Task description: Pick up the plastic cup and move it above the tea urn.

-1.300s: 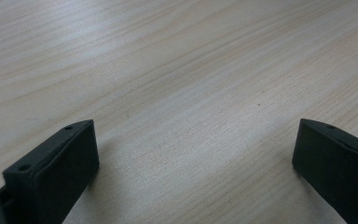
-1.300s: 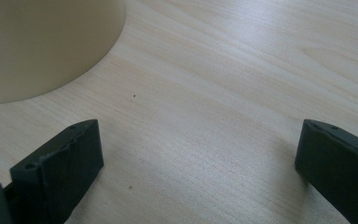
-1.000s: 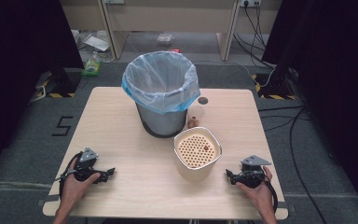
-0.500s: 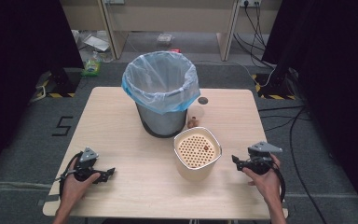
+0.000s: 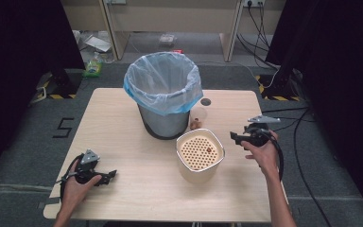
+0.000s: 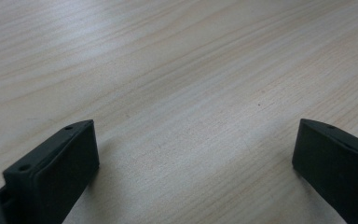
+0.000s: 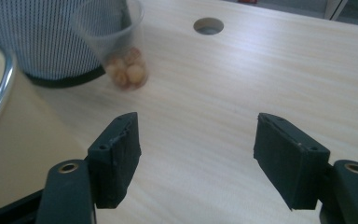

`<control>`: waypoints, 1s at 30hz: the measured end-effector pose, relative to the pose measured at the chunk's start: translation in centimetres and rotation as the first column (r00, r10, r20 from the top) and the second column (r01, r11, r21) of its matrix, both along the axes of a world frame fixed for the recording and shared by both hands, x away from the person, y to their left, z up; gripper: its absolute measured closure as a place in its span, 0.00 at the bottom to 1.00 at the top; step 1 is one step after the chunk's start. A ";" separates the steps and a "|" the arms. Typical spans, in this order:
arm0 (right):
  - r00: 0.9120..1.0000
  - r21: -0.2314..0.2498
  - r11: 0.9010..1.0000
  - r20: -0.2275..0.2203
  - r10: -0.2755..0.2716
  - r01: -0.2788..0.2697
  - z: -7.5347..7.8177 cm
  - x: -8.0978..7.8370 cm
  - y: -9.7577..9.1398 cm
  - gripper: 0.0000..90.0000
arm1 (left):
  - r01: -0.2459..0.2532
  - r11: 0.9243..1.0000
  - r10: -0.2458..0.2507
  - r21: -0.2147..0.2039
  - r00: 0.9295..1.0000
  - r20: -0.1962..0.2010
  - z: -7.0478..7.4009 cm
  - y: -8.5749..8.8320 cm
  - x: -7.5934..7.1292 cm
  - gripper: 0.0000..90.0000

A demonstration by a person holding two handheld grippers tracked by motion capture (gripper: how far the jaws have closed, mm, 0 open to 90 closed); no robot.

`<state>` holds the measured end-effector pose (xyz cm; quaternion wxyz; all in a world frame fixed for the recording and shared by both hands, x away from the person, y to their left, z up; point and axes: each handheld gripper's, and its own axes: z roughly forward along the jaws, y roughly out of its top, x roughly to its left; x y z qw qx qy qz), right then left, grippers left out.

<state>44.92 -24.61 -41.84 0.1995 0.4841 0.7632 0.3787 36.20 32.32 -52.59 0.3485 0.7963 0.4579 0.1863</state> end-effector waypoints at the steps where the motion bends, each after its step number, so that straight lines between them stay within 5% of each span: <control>1: 1.000 -0.003 1.000 0.008 -0.004 0.004 0.2 0.5 0.1 0.36 | 0.001 1.000 -0.001 0.000 1.000 -0.001 0.0 0.0 0.0 0.00; 11: 1.000 -0.003 1.000 0.026 -0.005 0.005 0.7 3.9 2.4 0.42 | 0.001 1.000 -0.001 0.000 1.000 -0.001 0.0 0.0 0.0 0.00; 30: 0.992 -0.050 0.991 -0.001 0.123 -0.123 2.1 8.8 8.3 0.61 | 0.000 1.000 0.000 0.001 1.000 0.000 0.0 0.0 0.0 0.00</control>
